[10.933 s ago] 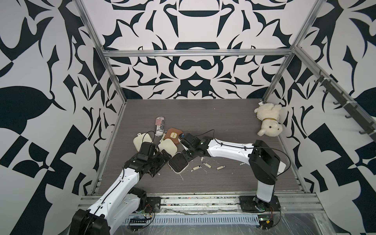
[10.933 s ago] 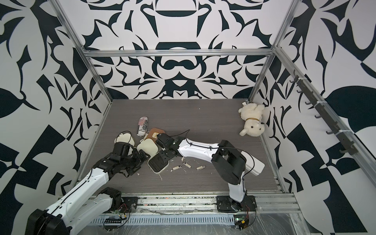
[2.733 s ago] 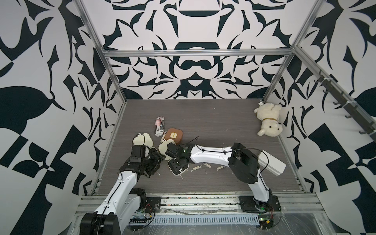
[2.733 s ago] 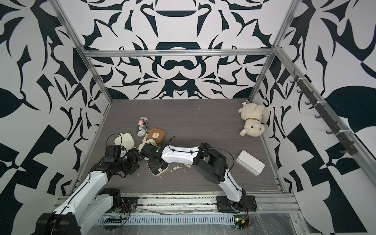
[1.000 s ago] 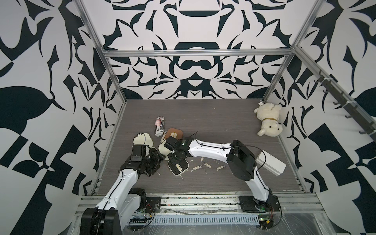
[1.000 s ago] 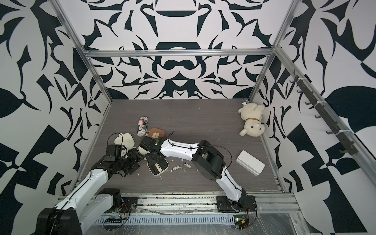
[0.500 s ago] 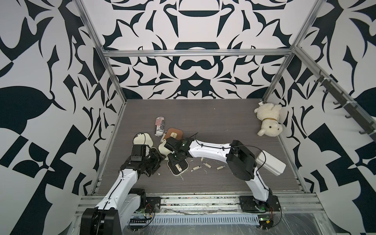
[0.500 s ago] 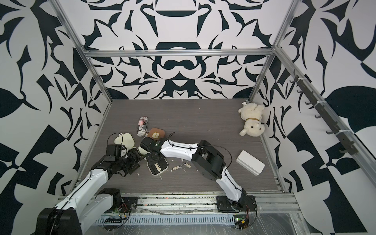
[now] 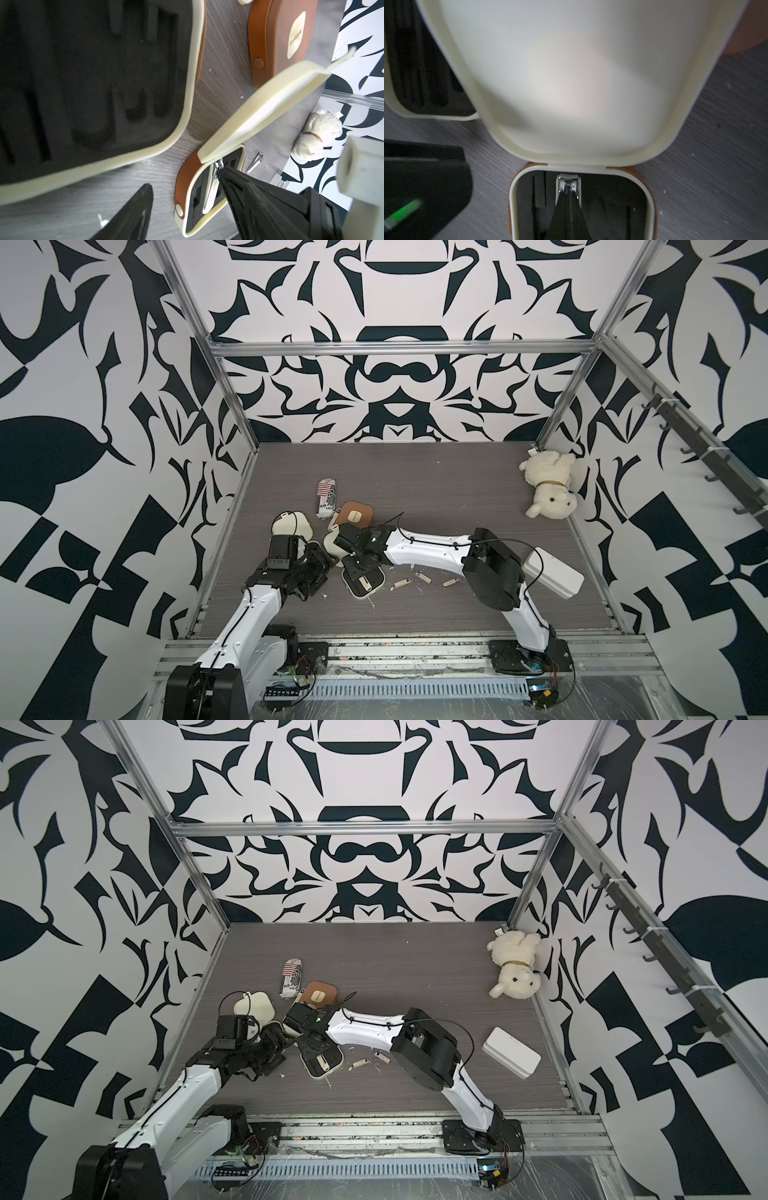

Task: Organize nail clipper sets
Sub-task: Place the nail clipper in the storage box, then pick up the nail clipper from the center of the board.

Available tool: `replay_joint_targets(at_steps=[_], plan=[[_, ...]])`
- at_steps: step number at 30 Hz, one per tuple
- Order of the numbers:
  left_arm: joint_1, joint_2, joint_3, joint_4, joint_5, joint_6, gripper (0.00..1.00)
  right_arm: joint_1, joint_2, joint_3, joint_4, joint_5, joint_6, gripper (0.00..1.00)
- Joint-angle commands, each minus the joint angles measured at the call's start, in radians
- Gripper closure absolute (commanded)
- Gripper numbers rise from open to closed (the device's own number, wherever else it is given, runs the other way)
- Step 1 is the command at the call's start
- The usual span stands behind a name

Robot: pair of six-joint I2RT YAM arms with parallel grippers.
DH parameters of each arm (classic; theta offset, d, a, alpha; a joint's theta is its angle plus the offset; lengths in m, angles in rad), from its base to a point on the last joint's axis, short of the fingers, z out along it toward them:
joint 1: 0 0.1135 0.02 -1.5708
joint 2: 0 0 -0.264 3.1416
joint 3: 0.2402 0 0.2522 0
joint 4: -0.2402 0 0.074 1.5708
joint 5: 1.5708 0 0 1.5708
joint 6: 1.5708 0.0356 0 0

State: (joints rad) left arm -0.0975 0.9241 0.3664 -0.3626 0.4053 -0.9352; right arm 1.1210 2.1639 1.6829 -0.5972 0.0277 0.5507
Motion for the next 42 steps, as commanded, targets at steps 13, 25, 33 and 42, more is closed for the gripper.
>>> replay_joint_targets(at_steps=[13, 25, 33, 42], plan=[[-0.108, 0.007, 0.033, -0.002, -0.065, -0.031, 0.25, -0.06, -0.277, -0.122, -0.086, 0.132, -0.015, 0.74], [-0.174, 0.065, 0.065, 0.028, -0.105, -0.047, 0.25, -0.196, -0.522, -0.584, 0.006, 0.077, 0.115, 0.6], [-0.18, 0.1, 0.072, 0.053, -0.1, -0.05, 0.25, -0.189, -0.572, -0.718, 0.037, 0.069, 0.157, 0.61], [-0.183, 0.098, 0.068, 0.056, -0.104, -0.054, 0.25, -0.164, -0.538, -0.691, -0.017, 0.091, 0.098, 0.56]])
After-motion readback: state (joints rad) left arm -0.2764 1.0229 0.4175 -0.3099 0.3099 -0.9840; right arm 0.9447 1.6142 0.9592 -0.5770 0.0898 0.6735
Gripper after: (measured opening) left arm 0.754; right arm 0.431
